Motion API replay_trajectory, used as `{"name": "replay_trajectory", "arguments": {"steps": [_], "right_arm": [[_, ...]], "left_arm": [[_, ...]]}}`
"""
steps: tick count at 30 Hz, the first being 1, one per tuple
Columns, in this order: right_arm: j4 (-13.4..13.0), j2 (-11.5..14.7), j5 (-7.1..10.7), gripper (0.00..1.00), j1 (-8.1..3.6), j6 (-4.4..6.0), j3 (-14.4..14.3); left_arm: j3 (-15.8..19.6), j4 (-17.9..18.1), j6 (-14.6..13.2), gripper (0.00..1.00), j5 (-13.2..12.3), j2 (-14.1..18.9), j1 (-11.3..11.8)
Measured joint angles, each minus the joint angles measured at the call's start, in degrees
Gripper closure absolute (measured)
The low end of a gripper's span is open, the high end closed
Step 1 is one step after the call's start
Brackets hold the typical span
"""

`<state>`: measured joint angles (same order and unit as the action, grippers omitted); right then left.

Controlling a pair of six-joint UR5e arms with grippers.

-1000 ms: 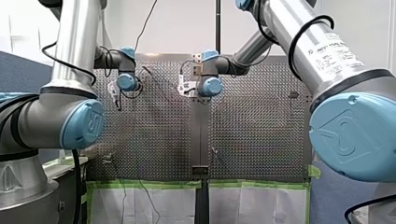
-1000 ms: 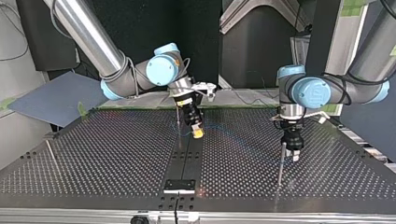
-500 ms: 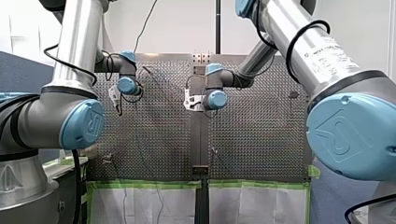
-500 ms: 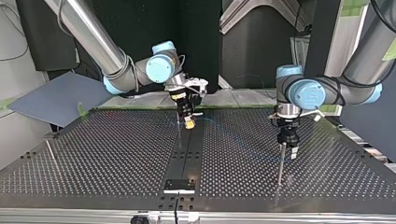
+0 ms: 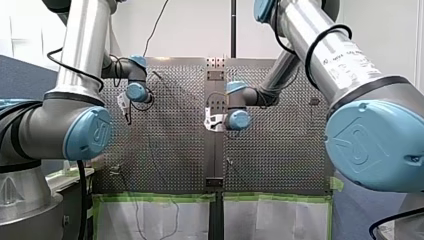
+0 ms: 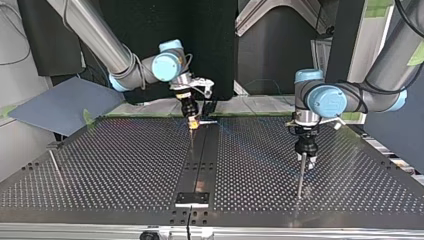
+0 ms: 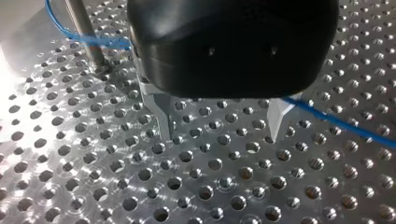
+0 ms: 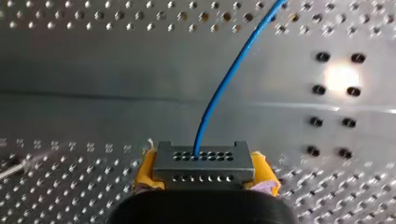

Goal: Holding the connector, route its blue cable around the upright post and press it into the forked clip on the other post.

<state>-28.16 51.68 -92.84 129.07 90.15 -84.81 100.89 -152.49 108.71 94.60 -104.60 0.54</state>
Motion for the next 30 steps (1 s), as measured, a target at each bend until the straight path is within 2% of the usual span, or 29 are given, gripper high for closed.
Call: {"name": "replay_trajectory", "arguments": {"steps": [6,11,13,22,30], "right_arm": [[-0.9,-1.4,0.03,1.00,-0.61,-0.55,-1.8],[0.1,-3.6,-0.97,1.00,-0.54,-2.11,-2.5],[-0.1,-3.9,-1.32,1.00,-0.60,-2.37,-3.0],[-3.1,-4.3,-1.75,1.00,-0.37,-2.16,-6.0],[-5.4,-4.4,-3.25,1.00,-0.52,-2.07,-8.8]], "left_arm": [[-0.1,-0.5,0.8,0.00,-0.6,-0.9,0.0],[-0.1,-0.7,0.9,0.00,-1.1,-2.6,-0.4],[-0.1,-0.8,0.9,0.00,-1.1,-3.0,-0.5],[0.0,-0.9,1.1,0.00,-0.5,-3.2,-0.7],[0.0,-0.9,1.1,0.00,-0.4,-3.2,-0.8]]}}
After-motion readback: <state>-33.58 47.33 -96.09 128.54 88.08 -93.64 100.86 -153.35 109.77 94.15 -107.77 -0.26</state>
